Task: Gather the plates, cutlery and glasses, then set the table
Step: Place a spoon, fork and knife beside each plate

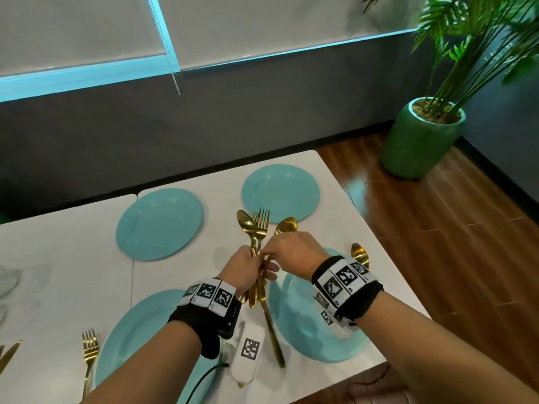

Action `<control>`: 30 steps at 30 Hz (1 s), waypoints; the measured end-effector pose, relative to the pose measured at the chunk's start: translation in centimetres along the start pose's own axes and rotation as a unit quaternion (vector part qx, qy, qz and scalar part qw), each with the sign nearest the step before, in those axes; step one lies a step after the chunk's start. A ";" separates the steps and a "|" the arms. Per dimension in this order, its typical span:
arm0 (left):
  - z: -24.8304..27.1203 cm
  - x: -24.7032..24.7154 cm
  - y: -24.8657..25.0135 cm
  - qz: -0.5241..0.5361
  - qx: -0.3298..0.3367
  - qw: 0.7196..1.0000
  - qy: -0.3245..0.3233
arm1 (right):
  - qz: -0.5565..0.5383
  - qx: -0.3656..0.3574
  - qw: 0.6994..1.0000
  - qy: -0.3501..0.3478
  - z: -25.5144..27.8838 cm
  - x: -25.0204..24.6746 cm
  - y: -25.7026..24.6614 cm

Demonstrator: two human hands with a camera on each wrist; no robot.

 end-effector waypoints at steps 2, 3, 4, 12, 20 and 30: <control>0.0 -1.3 -0.2 0.007 -0.003 1.000 0.001 | 0.026 -0.007 1.000 -0.014 -0.7 0.2 -0.8; -0.1 -1.8 -0.3 0.006 -0.002 1.000 -0.003 | 0.037 -0.014 0.999 -0.018 -1.0 0.3 -1.3; -0.2 -2.2 -0.4 0.003 0.001 1.000 -0.007 | 0.045 -0.022 0.998 -0.023 -1.3 0.5 -1.8; -2.1 -4.7 -0.6 0.020 0.004 0.999 -0.025 | 0.068 -0.022 0.996 -0.053 -3.0 0.9 -3.1; -6.9 -9.6 -0.7 0.100 -0.025 0.992 0.076 | 0.055 0.117 0.991 -0.045 -3.8 -0.2 2.8; -13.2 -8.7 2.4 0.127 -0.031 0.985 0.109 | -0.023 0.399 0.917 -0.004 -8.4 -0.3 20.1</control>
Point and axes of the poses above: each hand's wrist, its own z-axis away from the middle knuckle, its own x-axis out of the palm, y = z × x, the point moved 10 cm from there along -z, towards the middle knuckle, and after that the axes turned 15 degrees about y, right-handed, at the moved point
